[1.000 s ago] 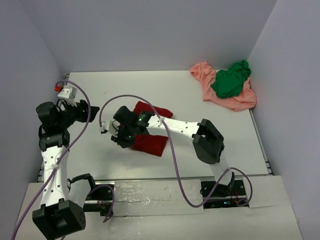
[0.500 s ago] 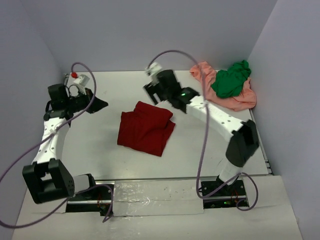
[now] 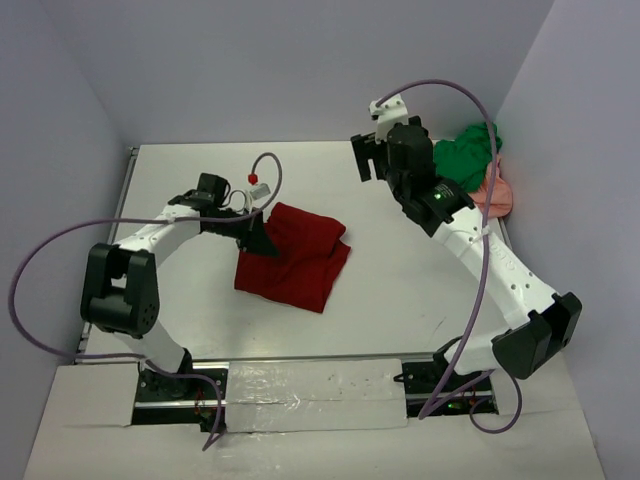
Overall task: Fold and stack the t-shirts
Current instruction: Fold the tshirt
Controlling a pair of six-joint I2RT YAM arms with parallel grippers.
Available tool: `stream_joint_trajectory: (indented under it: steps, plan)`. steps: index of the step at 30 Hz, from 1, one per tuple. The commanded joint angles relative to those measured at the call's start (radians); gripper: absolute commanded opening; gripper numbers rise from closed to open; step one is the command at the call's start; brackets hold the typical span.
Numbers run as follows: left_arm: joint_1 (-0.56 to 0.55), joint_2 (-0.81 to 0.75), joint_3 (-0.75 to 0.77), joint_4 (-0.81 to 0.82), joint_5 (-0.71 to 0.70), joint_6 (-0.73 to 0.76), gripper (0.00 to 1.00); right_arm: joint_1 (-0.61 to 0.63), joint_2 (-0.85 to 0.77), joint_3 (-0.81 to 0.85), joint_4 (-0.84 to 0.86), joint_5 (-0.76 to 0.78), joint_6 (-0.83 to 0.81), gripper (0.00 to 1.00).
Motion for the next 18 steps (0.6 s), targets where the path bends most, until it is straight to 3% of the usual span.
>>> stream_joint_trajectory:
  steps: [1, 6, 12, 18]
  plan:
    - [-0.037, 0.037, 0.006, 0.009, 0.009, 0.040, 0.17, -0.044, -0.032, -0.006, -0.018, -0.003, 0.029, 0.91]
    - [-0.115, 0.145, 0.014, 0.112, -0.066, -0.009, 0.43, -0.077, -0.039, 0.002, -0.024, -0.016, 0.030, 0.91]
    - [-0.189, 0.173, -0.026, 0.403, -0.266, -0.169, 0.47, -0.088, -0.037, -0.004, -0.027, -0.019, 0.027, 0.91]
    - [-0.232, 0.251, -0.002, 0.561, -0.488, -0.290, 0.47, -0.107, -0.063, -0.006, -0.025, -0.019, 0.019, 0.92]
